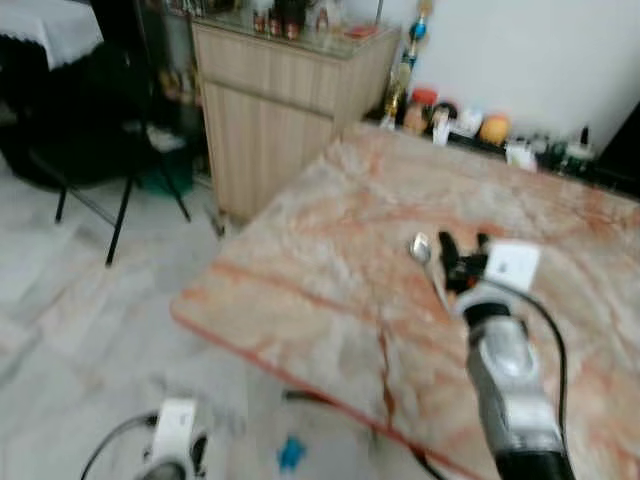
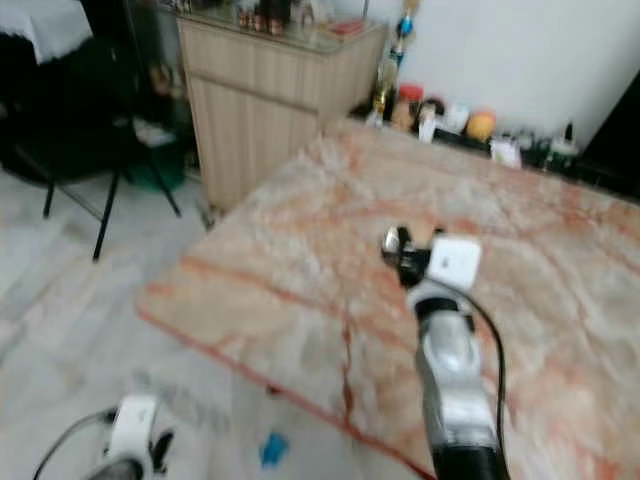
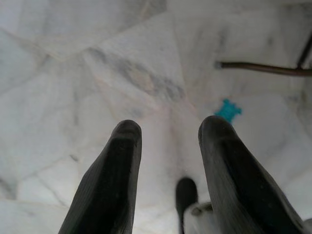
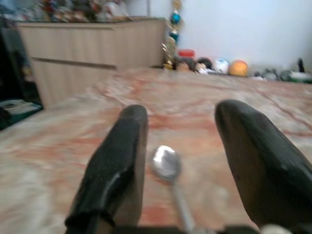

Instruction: Setting the table

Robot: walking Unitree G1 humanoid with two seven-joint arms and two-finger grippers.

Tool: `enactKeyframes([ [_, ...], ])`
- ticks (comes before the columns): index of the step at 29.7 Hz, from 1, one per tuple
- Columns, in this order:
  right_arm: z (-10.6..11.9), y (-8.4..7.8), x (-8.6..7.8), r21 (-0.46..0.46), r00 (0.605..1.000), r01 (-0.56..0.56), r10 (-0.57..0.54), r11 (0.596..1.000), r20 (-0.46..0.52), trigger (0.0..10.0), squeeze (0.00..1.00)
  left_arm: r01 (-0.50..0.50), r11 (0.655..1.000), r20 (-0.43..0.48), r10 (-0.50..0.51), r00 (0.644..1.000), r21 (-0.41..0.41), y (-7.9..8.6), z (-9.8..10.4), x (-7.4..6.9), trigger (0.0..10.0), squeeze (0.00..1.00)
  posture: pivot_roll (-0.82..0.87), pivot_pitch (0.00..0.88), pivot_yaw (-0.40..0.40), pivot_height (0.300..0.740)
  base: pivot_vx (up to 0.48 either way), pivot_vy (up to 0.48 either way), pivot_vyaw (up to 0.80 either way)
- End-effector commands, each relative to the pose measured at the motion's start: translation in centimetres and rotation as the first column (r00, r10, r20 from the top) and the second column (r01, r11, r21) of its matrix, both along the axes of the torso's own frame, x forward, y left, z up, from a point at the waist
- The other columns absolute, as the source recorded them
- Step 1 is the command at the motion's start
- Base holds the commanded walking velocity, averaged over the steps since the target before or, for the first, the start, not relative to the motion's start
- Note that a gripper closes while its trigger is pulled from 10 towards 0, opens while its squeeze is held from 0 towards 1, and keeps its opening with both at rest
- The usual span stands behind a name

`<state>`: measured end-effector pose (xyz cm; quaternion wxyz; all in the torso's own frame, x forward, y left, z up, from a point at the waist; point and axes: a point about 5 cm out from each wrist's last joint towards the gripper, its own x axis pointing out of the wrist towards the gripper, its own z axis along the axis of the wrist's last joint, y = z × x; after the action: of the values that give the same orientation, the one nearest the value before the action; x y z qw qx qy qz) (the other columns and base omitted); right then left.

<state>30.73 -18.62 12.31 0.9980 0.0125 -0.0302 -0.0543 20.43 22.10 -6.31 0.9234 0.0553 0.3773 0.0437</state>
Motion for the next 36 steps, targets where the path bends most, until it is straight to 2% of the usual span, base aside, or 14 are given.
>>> enactKeyframes([
  [1,-0.9,-2.1,-0.3,0.014,0.995,0.087,-0.086,0.996,-0.057,10.0,0.00,0.014,1.000,-0.009,-0.015,1.000,-0.024,-1.1,-0.3,-0.1,10.0,0.00,0.08,0.000,-0.059,0.740,0.292,0.000,0.00],
  [9,-1.4,-2.8,-0.1,-0.005,0.987,0.111,-0.111,0.994,-0.114,10.0,0.00,0.021,0.999,-0.011,-0.022,1.000,-0.031,-1.2,-0.4,-0.2,10.0,0.00,0.08,0.000,-0.060,0.740,0.177,0.000,0.00],
  [16,-1.9,-2.5,0.2,-0.009,0.987,0.017,-0.018,1.000,-0.162,10.0,0.00,0.027,0.999,-0.017,-0.028,0.999,-0.029,-1.4,-0.5,-0.3,10.0,0.00,0.08,0.000,-0.059,0.740,0.000,0.000,0.00],
  [20,-2.9,-3.0,0.7,-0.044,0.968,-0.034,0.022,0.998,-0.249,10.0,0.00,0.032,0.999,-0.020,-0.033,0.999,-0.030,-1.4,-0.5,-0.3,10.0,0.00,0.08,0.000,-0.058,0.740,0.000,0.000,0.00],
  [25,-3.0,-2.6,1.2,-0.029,0.958,-0.114,0.102,0.993,-0.270,10.0,0.00,0.035,0.999,-0.025,-0.036,0.999,-0.030,-1.5,-0.6,-0.4,10.0,0.00,0.08,0.000,-0.058,0.740,0.000,0.000,0.00],
  [27,-3.7,-2.0,1.5,-0.037,0.925,-0.189,0.166,0.981,-0.342,10.0,1.00,0.042,0.999,-0.035,-0.043,0.998,-0.031,-1.5,-0.7,-0.5,10.0,0.00,0.08,0.000,-0.056,0.740,0.000,0.000,0.00],
  [32,-4.1,-1.8,2.1,-0.029,0.917,-0.195,0.172,0.980,-0.361,10.0,1.00,0.045,0.998,-0.044,-0.047,0.998,-0.035,-1.6,-0.8,-0.7,10.0,0.00,0.08,0.000,-0.054,0.740,0.000,0.000,0.00],
  [33,-4.2,-1.7,2.2,-0.019,0.913,-0.196,0.175,0.980,-0.369,10.0,0.97,0.046,0.998,-0.045,-0.047,0.998,-0.034,-1.6,-0.8,-0.7,10.0,0.00,0.09,0.000,-0.055,0.740,0.000,0.000,0.00],
  [34,-4.4,-1.6,2.3,-0.002,0.907,-0.197,0.181,0.980,-0.380,10.0,0.21,0.044,0.998,-0.045,-0.046,0.998,-0.034,-1.6,-0.8,-0.7,10.0,0.00,0.09,0.000,-0.057,0.740,0.000,0.000,0.00],
  [35,-4.5,-1.5,2.3,0.011,0.903,-0.197,0.186,0.980,-0.388,10.0,0.21,0.043,0.998,-0.045,-0.045,0.998,-0.034,-1.6,-0.8,-0.7,10.0,0.00,0.09,0.000,-0.057,0.740,0.000,0.000,0.00],
  [36,-5.2,-1.1,2.2,0.011,0.880,-0.221,0.204,0.975,-0.428,10.0,0.00,0.040,0.999,-0.044,-0.041,0.998,-0.032,-1.6,-0.8,-0.7,10.0,0.00,0.09,0.000,-0.056,0.740,0.000,0.000,0.00],
])
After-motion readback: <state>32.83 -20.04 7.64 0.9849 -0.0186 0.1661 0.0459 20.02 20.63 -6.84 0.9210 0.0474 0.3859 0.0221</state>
